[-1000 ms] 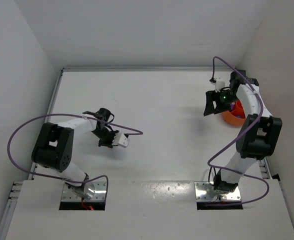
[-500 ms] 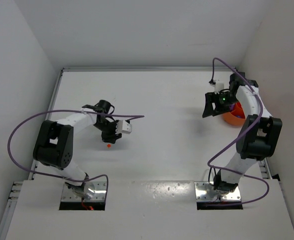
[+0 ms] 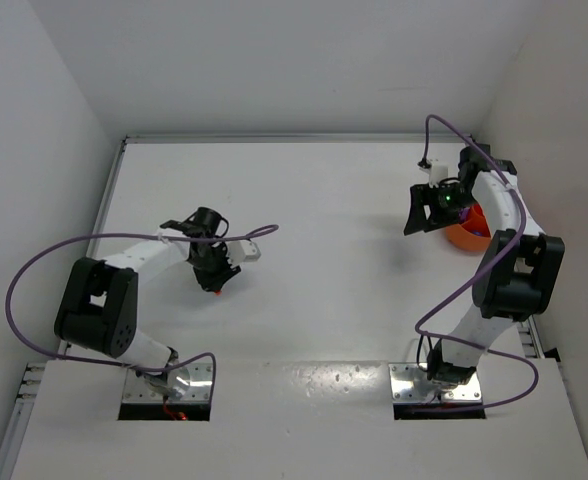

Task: Sort the legos into containers by color

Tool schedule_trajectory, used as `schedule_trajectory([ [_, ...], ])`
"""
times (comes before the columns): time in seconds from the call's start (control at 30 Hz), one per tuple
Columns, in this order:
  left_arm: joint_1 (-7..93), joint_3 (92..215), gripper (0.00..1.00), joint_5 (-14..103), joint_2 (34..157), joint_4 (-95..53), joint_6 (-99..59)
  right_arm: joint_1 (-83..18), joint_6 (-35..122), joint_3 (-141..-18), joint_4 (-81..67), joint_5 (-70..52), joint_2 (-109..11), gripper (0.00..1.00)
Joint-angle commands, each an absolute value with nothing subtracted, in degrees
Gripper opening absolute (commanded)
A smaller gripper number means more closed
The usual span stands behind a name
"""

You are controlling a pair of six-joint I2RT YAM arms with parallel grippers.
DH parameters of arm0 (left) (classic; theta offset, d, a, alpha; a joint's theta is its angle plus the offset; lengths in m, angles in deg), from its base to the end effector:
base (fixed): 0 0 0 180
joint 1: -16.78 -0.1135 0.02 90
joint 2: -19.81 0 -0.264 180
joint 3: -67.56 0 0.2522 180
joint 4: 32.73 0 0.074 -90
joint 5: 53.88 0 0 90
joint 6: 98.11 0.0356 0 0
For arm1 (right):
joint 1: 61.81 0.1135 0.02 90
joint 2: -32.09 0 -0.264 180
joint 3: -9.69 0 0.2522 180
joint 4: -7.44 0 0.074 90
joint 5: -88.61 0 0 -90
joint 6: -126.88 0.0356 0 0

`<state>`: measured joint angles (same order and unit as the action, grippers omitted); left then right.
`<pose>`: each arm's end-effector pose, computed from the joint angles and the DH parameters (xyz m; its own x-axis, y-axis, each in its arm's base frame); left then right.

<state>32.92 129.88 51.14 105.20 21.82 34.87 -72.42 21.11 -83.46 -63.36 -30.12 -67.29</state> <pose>0.2415 -0.0795 0.1720 -0.4670 0.8206 -0.3294 0.8751 0.4823 -0.0390 0.3347 -0.0453 0.2441 -0.9368 -0.0670 -0.3433 -0.2070 0.8973 0.3898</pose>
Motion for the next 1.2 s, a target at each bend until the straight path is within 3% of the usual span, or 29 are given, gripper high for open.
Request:
schedule_trajectory([
  [0.0,33.91,129.66,0.35,46.67,105.33,18.83,24.51,-71.92,21.33,-83.26,-62.49,-31.62,-65.47,0.66],
  [1.17,38.31,125.27,0.43,40.87,108.32,12.32,13.95,-71.92,21.85,-83.26,-61.96,-32.15,-66.53,0.65],
])
